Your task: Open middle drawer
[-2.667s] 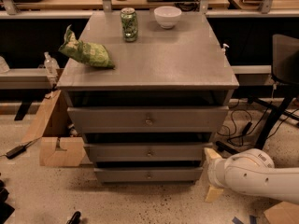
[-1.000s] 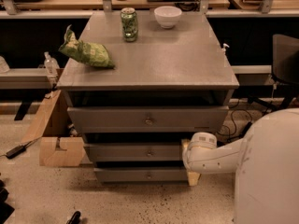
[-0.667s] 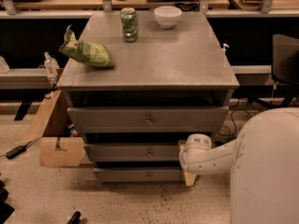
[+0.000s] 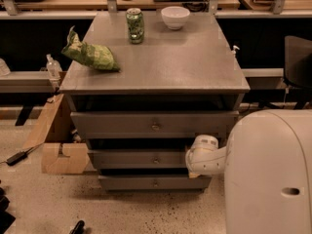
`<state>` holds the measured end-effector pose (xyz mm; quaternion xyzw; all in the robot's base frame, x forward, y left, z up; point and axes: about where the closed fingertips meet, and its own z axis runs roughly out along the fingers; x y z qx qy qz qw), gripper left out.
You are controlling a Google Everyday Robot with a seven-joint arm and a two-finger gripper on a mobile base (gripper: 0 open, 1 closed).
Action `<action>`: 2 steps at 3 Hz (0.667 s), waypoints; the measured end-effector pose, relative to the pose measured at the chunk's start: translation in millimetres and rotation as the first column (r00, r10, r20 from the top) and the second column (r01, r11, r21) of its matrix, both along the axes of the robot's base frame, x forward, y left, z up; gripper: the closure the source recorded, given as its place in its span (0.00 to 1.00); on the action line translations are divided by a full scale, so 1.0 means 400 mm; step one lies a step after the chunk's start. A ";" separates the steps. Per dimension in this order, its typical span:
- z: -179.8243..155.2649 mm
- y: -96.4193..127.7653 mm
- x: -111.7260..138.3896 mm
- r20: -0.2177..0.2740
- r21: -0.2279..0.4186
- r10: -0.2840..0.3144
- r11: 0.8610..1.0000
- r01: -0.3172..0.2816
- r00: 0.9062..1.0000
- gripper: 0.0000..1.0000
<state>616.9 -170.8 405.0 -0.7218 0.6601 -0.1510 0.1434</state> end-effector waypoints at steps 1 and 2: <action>-0.003 -0.009 0.022 -0.002 0.004 -0.009 1.000 0.009 1.000 0.63; 0.005 -0.009 0.022 -0.002 0.005 -0.009 1.000 0.009 1.000 0.86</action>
Offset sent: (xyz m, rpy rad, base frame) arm -0.0057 -0.0363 0.0167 0.0184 0.0563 -0.0704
